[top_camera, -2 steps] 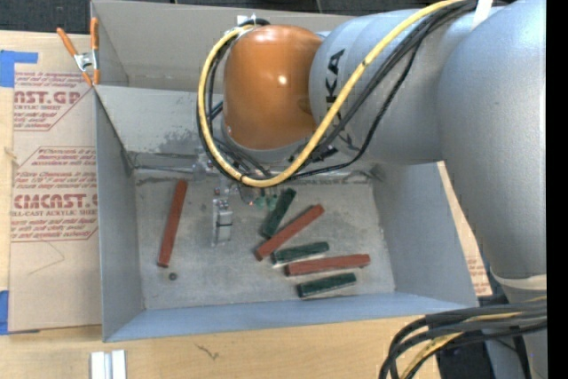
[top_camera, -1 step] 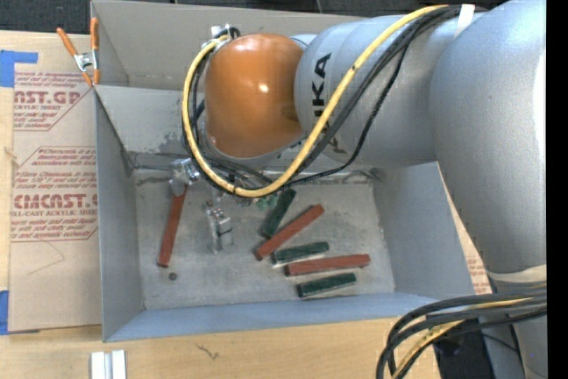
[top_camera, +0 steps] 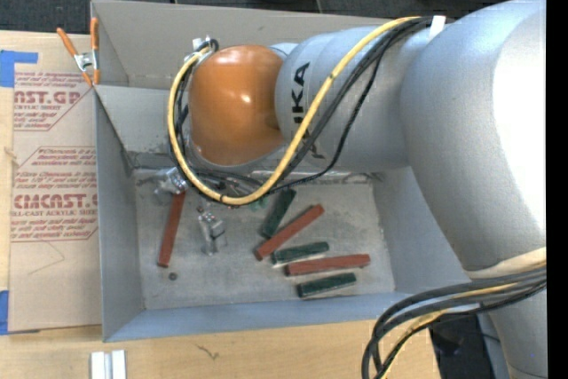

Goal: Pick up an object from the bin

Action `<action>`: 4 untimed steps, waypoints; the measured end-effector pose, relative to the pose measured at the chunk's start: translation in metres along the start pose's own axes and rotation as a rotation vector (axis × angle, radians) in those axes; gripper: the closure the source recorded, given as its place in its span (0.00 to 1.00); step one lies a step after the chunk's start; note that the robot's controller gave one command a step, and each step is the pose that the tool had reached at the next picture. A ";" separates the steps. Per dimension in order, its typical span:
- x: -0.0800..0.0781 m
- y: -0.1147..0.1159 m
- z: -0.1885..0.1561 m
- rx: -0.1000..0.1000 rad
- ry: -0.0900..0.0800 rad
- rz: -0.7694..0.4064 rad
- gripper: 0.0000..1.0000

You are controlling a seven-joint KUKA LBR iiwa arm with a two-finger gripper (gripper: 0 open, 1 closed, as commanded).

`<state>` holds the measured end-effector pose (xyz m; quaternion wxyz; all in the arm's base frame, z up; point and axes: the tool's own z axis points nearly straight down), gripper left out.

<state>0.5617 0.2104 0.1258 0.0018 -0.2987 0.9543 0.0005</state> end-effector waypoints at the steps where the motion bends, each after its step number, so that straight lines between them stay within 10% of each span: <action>1: -0.005 0.002 0.043 0.000 0.001 -0.189 0.00; 2: -0.025 0.003 0.056 -0.003 0.000 -0.284 1.00; 4: -0.024 0.003 0.054 -0.003 0.002 -0.284 1.00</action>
Offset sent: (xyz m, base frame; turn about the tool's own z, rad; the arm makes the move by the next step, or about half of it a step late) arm 0.0191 0.0155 -0.0558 -0.2857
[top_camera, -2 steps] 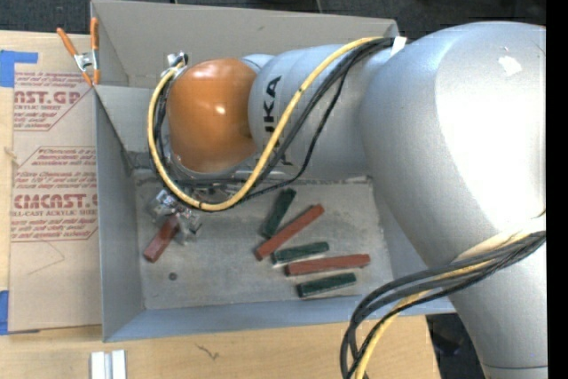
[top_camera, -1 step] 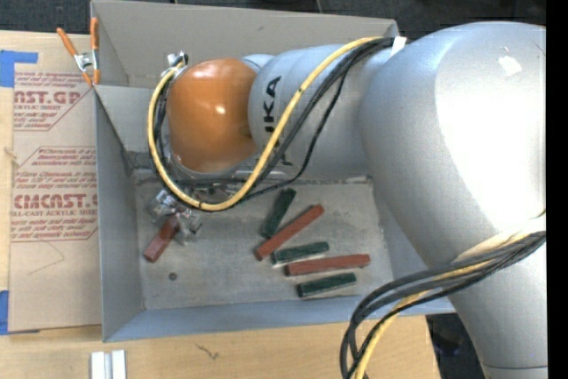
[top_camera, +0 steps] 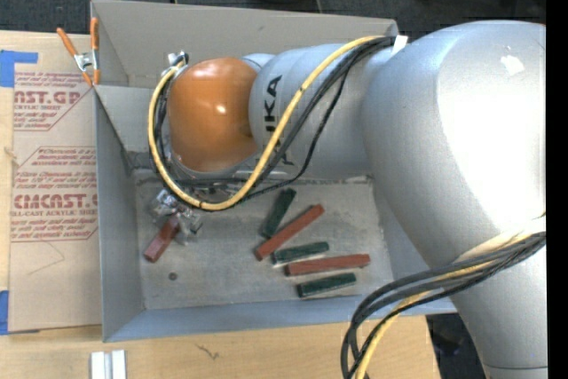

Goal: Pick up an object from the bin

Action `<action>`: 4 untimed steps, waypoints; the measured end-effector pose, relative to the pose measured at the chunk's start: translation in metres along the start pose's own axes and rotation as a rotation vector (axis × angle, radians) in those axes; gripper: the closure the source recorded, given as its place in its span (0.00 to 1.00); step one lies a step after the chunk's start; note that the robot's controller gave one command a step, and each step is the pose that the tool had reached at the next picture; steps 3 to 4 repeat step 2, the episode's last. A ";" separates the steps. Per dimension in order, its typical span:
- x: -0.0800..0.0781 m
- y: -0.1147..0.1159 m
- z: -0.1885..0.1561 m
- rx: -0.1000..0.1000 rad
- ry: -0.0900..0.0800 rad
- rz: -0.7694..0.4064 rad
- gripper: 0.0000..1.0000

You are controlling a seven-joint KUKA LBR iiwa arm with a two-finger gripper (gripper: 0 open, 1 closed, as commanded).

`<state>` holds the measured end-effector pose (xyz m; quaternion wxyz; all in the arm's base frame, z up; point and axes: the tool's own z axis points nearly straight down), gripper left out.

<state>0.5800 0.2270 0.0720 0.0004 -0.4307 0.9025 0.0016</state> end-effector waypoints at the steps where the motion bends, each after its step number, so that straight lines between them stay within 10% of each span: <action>1: 0.001 0.001 -0.012 -0.002 0.004 0.000 1.00; 4: 0.000 0.000 -0.026 0.001 0.001 0.000 1.00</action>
Offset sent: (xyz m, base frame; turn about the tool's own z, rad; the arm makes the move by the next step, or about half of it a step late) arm -0.0001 0.0000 0.0410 0.0000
